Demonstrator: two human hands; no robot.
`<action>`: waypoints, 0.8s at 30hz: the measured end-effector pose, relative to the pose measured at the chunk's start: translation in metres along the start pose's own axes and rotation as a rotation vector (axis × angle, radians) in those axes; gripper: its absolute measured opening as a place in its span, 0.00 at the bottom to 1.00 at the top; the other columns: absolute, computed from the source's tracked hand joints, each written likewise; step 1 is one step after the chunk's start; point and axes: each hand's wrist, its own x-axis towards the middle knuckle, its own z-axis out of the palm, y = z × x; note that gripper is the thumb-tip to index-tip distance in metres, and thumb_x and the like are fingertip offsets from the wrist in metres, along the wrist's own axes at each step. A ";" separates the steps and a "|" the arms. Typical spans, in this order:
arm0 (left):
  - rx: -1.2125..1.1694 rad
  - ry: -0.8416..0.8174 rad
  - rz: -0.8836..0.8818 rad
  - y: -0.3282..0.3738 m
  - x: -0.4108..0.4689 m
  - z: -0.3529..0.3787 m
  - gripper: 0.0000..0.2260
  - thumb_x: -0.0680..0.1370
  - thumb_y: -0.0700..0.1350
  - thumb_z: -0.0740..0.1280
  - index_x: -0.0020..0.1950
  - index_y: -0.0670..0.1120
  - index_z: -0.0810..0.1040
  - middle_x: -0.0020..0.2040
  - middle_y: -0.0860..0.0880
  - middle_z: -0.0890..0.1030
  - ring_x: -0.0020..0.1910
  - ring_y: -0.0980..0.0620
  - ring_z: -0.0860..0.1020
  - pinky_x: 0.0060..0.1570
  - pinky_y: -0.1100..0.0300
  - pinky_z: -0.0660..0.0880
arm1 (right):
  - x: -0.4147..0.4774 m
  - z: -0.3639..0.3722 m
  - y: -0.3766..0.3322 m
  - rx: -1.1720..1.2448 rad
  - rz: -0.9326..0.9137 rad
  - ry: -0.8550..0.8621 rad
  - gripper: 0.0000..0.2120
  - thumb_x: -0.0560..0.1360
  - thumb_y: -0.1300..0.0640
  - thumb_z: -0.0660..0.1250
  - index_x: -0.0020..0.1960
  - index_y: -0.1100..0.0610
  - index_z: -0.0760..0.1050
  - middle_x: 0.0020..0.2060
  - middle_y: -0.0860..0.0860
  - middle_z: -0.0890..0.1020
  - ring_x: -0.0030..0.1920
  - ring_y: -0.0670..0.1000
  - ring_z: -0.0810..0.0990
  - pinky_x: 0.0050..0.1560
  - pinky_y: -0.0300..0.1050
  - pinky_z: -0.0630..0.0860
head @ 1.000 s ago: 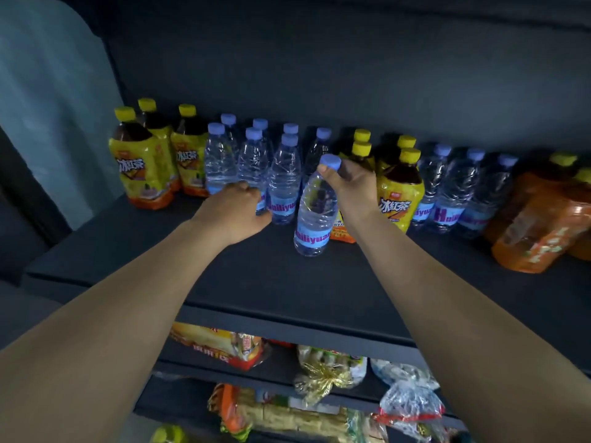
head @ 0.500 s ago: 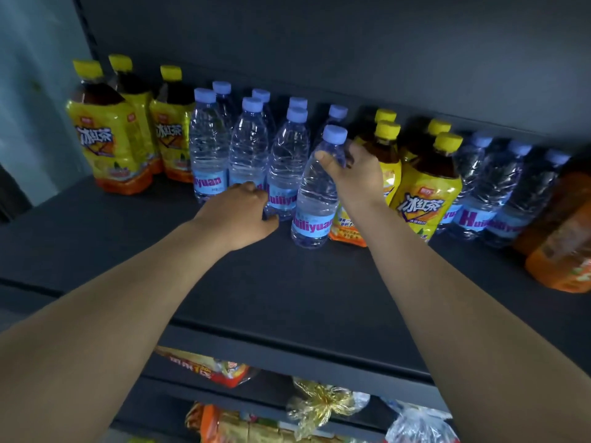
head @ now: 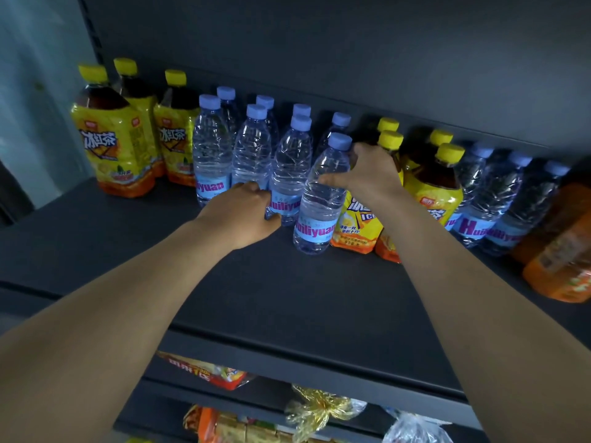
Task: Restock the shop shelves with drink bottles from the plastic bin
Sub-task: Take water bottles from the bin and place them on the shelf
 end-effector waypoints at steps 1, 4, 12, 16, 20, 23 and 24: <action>0.004 0.000 -0.003 0.000 0.001 0.000 0.21 0.78 0.54 0.59 0.65 0.42 0.71 0.63 0.43 0.72 0.61 0.45 0.71 0.56 0.51 0.71 | 0.001 0.000 0.000 -0.021 -0.007 0.005 0.27 0.64 0.46 0.77 0.55 0.61 0.75 0.51 0.55 0.80 0.54 0.55 0.77 0.54 0.52 0.75; 0.009 -0.004 -0.010 -0.001 0.003 -0.001 0.21 0.78 0.54 0.58 0.66 0.42 0.71 0.63 0.43 0.72 0.62 0.45 0.71 0.57 0.50 0.72 | 0.001 0.001 -0.002 -0.166 -0.022 0.042 0.27 0.65 0.40 0.74 0.53 0.58 0.75 0.48 0.51 0.79 0.61 0.56 0.72 0.59 0.52 0.71; 0.033 -0.025 -0.012 -0.005 0.008 0.000 0.22 0.79 0.54 0.58 0.65 0.41 0.71 0.63 0.43 0.71 0.64 0.45 0.69 0.59 0.50 0.71 | 0.007 -0.001 -0.006 -0.426 -0.027 0.079 0.28 0.68 0.36 0.68 0.58 0.55 0.73 0.53 0.55 0.75 0.65 0.56 0.65 0.60 0.52 0.61; 0.033 -0.030 -0.010 -0.004 0.008 0.002 0.21 0.79 0.54 0.58 0.65 0.41 0.70 0.63 0.43 0.71 0.63 0.45 0.69 0.58 0.50 0.71 | 0.006 0.003 -0.007 -0.452 -0.009 0.111 0.29 0.69 0.37 0.68 0.58 0.58 0.72 0.53 0.56 0.76 0.65 0.56 0.65 0.59 0.52 0.62; 0.036 -0.038 -0.006 -0.004 0.006 0.004 0.21 0.79 0.54 0.57 0.66 0.42 0.70 0.63 0.43 0.71 0.63 0.45 0.69 0.57 0.50 0.72 | -0.003 0.011 -0.007 -0.438 0.009 0.183 0.29 0.70 0.39 0.68 0.59 0.61 0.71 0.55 0.56 0.77 0.66 0.56 0.63 0.59 0.52 0.62; 0.039 -0.038 0.003 -0.006 0.005 0.003 0.22 0.79 0.55 0.57 0.67 0.42 0.69 0.63 0.43 0.71 0.63 0.46 0.69 0.58 0.51 0.71 | -0.003 0.015 -0.008 -0.411 0.025 0.214 0.28 0.71 0.40 0.68 0.59 0.61 0.71 0.55 0.56 0.77 0.66 0.56 0.63 0.58 0.52 0.61; 0.037 -0.037 0.005 -0.007 0.005 0.003 0.22 0.79 0.55 0.57 0.67 0.42 0.69 0.63 0.44 0.71 0.63 0.46 0.69 0.57 0.52 0.71 | -0.002 0.016 -0.008 -0.407 0.027 0.218 0.28 0.71 0.40 0.68 0.59 0.60 0.72 0.55 0.56 0.77 0.66 0.56 0.63 0.58 0.51 0.61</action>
